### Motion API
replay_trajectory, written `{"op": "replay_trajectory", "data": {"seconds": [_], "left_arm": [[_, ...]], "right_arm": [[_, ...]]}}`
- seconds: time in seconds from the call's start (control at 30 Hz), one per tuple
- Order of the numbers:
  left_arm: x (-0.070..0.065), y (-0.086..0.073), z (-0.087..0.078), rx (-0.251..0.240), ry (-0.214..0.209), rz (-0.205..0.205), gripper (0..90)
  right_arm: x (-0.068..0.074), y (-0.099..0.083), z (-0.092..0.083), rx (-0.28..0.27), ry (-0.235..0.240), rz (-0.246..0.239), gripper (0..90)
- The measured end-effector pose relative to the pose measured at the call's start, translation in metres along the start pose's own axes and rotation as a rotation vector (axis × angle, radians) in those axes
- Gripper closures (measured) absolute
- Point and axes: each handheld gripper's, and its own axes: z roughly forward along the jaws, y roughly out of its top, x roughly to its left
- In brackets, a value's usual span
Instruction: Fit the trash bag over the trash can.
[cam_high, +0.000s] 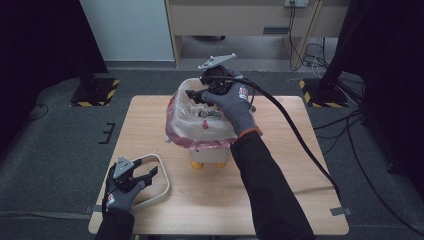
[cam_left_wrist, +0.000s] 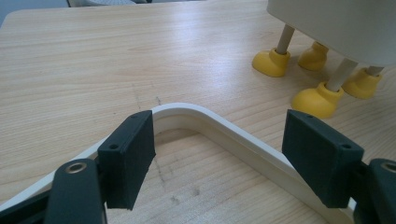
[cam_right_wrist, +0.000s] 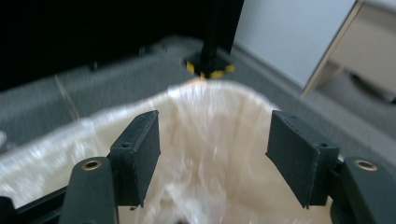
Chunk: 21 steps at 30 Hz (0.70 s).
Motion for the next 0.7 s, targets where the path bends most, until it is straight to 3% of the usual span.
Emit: {"op": "replay_trajectory", "data": {"seconds": [0.17,0.37,0.7], "left_arm": [[0.0,0.0,0.0,0.0,0.0,0.0,24.7],[0.0,0.0,0.0,0.001,0.001,0.001,24.7],[0.0,0.0,0.0,-0.001,0.002,0.002,25.4]], "right_arm": [[0.003,0.007,-0.012,-0.153,-0.015,0.017,34.4],[0.005,0.013,-0.03,-0.273,-0.059,0.023,34.5],[-0.008,0.009,-0.066,-0.354,-0.167,0.054,36.7]]}}
